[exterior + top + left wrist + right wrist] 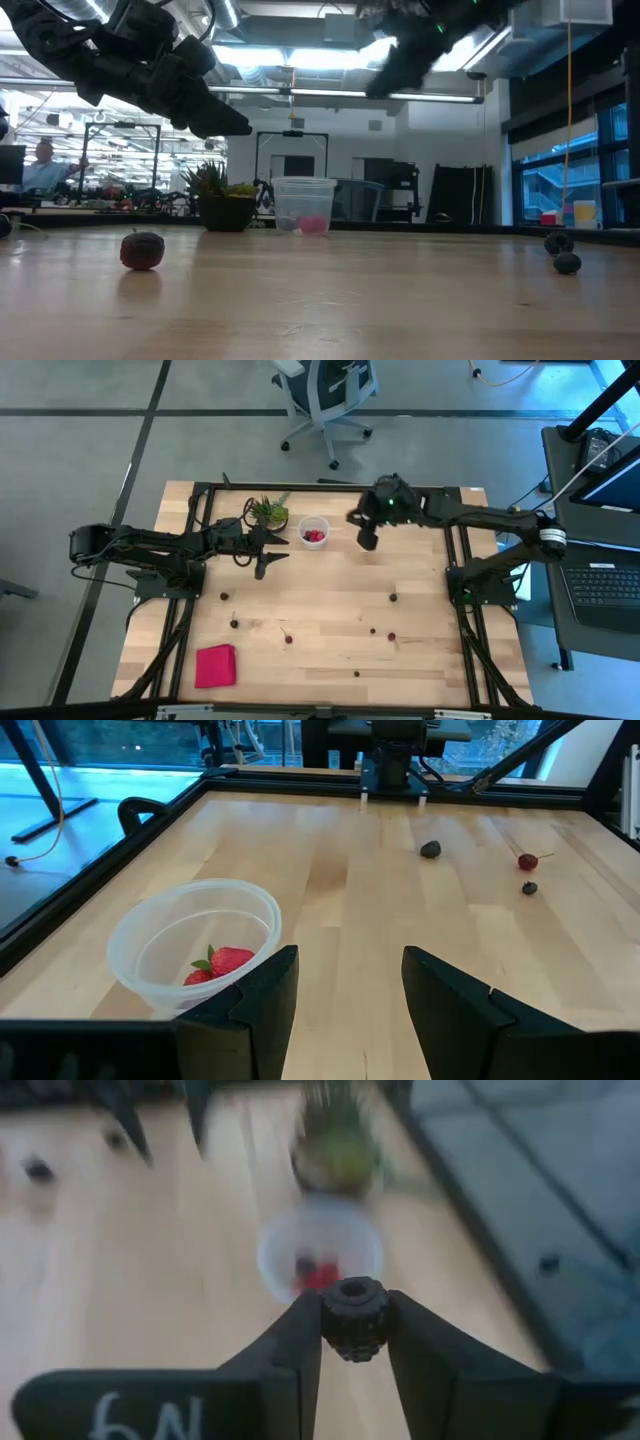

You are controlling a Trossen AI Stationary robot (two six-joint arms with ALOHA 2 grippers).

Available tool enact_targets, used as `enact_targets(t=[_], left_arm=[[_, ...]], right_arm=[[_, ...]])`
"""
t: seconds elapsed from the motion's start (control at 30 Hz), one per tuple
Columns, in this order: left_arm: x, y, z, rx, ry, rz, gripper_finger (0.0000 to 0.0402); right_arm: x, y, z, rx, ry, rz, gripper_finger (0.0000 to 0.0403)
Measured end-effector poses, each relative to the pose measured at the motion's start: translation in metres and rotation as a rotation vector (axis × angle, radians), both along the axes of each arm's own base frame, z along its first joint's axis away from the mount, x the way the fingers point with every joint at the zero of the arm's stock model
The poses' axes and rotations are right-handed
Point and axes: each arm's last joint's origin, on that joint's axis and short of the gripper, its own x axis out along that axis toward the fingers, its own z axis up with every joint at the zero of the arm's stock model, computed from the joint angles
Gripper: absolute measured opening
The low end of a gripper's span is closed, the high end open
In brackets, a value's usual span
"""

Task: Pick and placing Produce into tupperware
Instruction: Put the blackberry into the transparent container

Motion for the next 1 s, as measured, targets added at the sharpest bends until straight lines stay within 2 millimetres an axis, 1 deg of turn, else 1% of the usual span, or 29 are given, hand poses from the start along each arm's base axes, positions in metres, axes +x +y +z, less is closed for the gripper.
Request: enact_targets(t=[0.07, 0.13, 0.2, 0.27, 0.47, 0.63, 0.77, 0.9, 1.0], left_arm=[[0.000, 0.000, 0.000, 0.000, 0.000, 0.000, 0.0173], [0.000, 0.000, 0.000, 0.000, 0.000, 0.000, 0.0173], [0.000, 0.000, 0.000, 0.000, 0.000, 0.000, 0.0173], [0.000, 0.000, 0.000, 0.000, 0.000, 0.000, 0.0173], [0.000, 0.000, 0.000, 0.000, 0.000, 0.000, 0.0173], [0.000, 0.000, 0.000, 0.000, 0.000, 0.000, 0.0173], [0.000, 0.000, 0.000, 0.000, 0.000, 0.000, 0.0173], [0.000, 0.000, 0.000, 0.000, 0.001, 0.000, 0.0173], [0.000, 0.000, 0.000, 0.000, 0.001, 0.000, 0.0173]], right_arm=[[0.012, -0.003, 0.015, -0.031, -0.018, 0.019, 0.0098], [0.026, -0.008, 0.023, -0.060, -0.005, 0.042, 0.0098], [0.042, -0.013, 0.026, -0.071, 0.016, 0.054, 0.0098], [0.059, -0.019, 0.022, -0.075, 0.057, 0.068, 0.0098], [0.108, -0.036, -0.014, -0.064, 0.236, 0.122, 0.0098], [0.137, -0.043, -0.046, 0.031, 0.320, 0.203, 0.0098], [0.151, -0.046, -0.066, 0.074, 0.341, 0.237, 0.0098], [0.156, -0.049, -0.089, 0.103, 0.397, 0.237, 0.0098], [0.157, -0.051, -0.101, 0.119, 0.428, 0.234, 0.0098]])
